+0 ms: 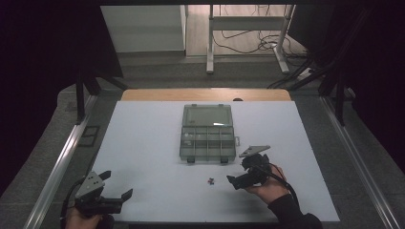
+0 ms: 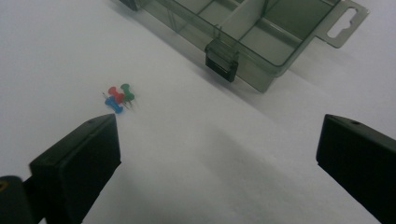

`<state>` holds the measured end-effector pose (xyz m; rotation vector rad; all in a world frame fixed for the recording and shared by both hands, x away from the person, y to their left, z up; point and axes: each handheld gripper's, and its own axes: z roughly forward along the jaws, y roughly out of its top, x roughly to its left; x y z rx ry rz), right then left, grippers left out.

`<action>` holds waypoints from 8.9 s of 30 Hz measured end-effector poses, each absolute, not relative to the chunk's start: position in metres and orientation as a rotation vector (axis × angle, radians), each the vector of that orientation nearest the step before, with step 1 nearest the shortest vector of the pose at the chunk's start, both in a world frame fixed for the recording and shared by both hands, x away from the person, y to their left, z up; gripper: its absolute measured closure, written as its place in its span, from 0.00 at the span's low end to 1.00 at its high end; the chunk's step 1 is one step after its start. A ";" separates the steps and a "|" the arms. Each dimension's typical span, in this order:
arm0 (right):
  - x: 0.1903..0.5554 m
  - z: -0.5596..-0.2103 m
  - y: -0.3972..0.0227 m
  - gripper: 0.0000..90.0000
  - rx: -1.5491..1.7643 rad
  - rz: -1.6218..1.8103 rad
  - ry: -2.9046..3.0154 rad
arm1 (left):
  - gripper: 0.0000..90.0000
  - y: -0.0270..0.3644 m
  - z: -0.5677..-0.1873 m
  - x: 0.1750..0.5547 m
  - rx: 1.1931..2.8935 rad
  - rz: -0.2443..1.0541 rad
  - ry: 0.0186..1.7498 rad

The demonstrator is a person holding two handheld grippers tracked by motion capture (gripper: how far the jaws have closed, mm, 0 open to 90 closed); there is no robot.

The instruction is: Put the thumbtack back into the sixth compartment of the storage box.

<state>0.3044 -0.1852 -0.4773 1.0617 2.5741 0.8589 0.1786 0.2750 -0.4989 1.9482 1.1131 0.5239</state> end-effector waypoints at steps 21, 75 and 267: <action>0.318 -0.485 -0.148 0.52 0.883 0.761 2.714 | 0.00 0.275 -0.499 0.178 1.950 0.522 1.108; 0.330 -0.484 -0.109 0.91 0.766 0.816 2.847 | 0.01 0.274 -0.499 0.179 1.962 0.522 1.102; 0.336 -0.471 -0.107 0.92 0.709 0.840 2.837 | 0.01 0.274 -0.500 0.179 1.966 0.512 1.105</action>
